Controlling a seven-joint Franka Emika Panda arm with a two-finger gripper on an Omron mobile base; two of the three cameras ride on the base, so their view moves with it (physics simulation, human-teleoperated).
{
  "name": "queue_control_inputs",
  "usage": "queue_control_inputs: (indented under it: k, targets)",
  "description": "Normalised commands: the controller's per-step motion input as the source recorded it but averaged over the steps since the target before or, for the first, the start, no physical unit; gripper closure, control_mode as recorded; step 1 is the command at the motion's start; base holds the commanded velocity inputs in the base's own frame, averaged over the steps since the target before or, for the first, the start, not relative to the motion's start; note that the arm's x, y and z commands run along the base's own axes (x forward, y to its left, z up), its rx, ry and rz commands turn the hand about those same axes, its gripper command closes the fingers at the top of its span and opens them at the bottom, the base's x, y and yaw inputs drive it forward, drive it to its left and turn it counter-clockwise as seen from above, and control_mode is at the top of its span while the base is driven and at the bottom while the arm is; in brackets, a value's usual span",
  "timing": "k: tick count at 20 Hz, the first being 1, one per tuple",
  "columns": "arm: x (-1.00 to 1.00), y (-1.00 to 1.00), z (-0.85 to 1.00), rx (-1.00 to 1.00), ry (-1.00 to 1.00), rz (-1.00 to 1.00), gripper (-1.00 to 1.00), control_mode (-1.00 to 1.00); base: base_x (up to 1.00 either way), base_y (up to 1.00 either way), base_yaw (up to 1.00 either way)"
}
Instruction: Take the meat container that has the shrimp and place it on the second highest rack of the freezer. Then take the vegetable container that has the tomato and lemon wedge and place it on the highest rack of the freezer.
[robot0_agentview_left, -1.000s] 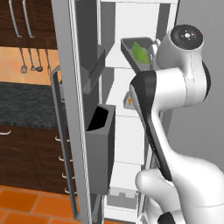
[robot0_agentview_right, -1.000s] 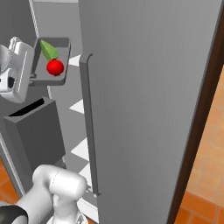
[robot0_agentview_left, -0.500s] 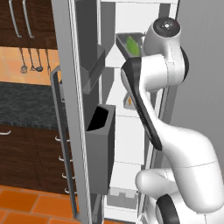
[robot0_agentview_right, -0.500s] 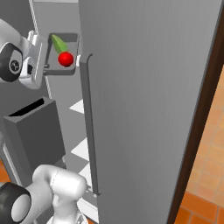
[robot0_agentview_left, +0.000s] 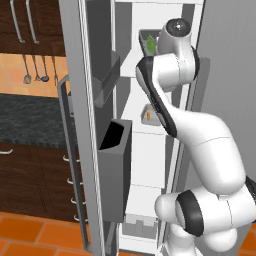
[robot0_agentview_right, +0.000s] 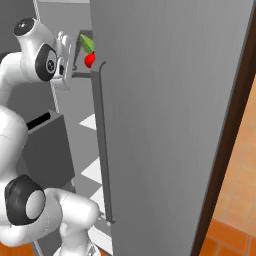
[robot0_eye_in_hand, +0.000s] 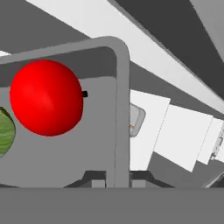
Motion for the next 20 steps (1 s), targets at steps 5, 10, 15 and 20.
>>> queue_control_inputs:
  k: [5, 10, 15, 20]
  targets:
    - [0.89, -0.08, -0.06, 0.0, 0.0, 0.0, 1.0, -1.0, 0.0, 0.0, 0.0]
    - [0.44, -0.04, -0.02, 0.0, 0.0, 0.0, 1.0, -1.0, 0.0, 0.0, 0.0]
    - [0.71, -0.09, -0.01, 0.0, 0.0, 0.0, 1.0, -1.0, 0.0, 0.0, 0.0]
    - [0.74, -0.01, -0.2, 0.0, 0.0, 0.0, 1.0, -1.0, 0.0, 0.0, 0.0]
